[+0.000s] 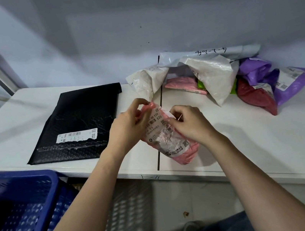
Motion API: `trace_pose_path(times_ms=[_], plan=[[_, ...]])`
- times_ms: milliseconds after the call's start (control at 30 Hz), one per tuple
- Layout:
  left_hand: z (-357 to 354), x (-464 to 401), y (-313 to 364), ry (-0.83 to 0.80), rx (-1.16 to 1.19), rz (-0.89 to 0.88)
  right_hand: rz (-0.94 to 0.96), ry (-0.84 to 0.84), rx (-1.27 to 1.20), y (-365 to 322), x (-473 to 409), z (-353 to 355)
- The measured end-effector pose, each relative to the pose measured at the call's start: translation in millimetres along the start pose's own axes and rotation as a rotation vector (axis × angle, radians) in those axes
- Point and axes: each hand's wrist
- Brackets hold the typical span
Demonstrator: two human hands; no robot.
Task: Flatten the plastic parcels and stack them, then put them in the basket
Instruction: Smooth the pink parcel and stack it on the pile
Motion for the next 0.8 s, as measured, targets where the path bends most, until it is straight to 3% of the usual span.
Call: trace_pose_path(times_ms=[167, 267, 333, 400, 533, 800], plan=[[2, -9, -12, 0.172, 0.182, 0.165, -0.091, 0.131, -0.101, 7, -7, 4], [4, -10, -16, -0.006, 0.413, 0.446, -0.138, 0.183, -0.15, 10, -10, 2], [6, -4, -10, -0.179, 0.501, 0.519, -0.15, 0.197, -0.162, 9, -10, 0], [5, -1, -4, -0.231, 0.569, 0.478, -0.152, 0.194, -0.153, 8, -9, -1], [6, -6, 0, -0.097, 0.621, 0.354, -0.141, 0.171, -0.125, 7, -9, -1], [6, -7, -15, -0.126, 0.509, 0.342, -0.161, 0.174, -0.127, 8, -10, 3]])
Point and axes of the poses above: each hand's wrist, its own x-axis away from the middle knuckle, its own z-axis out of the back of the hand, y = z × x, and after that the axes turned 7 degrees about y, right-handed
